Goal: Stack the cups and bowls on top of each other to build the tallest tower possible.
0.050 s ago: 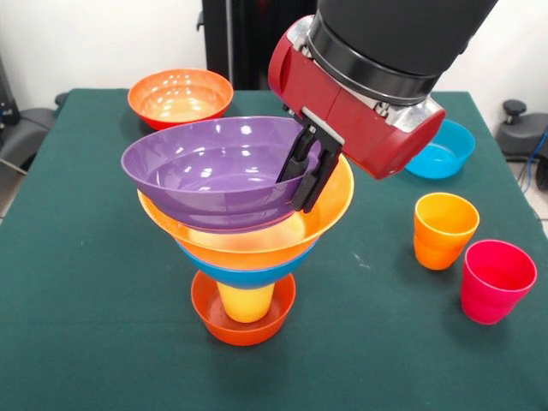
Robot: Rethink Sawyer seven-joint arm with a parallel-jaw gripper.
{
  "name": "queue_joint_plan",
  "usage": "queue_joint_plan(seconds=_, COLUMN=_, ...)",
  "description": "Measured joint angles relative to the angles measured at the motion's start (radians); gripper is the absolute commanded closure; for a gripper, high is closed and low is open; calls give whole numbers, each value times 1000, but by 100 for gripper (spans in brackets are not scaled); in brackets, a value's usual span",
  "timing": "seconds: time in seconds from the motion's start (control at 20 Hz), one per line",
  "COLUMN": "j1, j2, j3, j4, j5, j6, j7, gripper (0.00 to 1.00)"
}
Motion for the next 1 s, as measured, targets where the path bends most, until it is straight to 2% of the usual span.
queue_joint_plan(seconds=0.2, j1=5, j2=-6, j3=2, j4=22, j5=0, j6=0, j7=0, gripper=100)
queue_joint_plan(seconds=0.6, j1=32, j2=-45, j3=22, j4=140, j5=-1, j6=-11, j7=0, gripper=100)
queue_joint_plan(seconds=1.0, j1=41, j2=-63, j3=34, j4=181, j5=-6, j6=-25, j7=0, gripper=100)
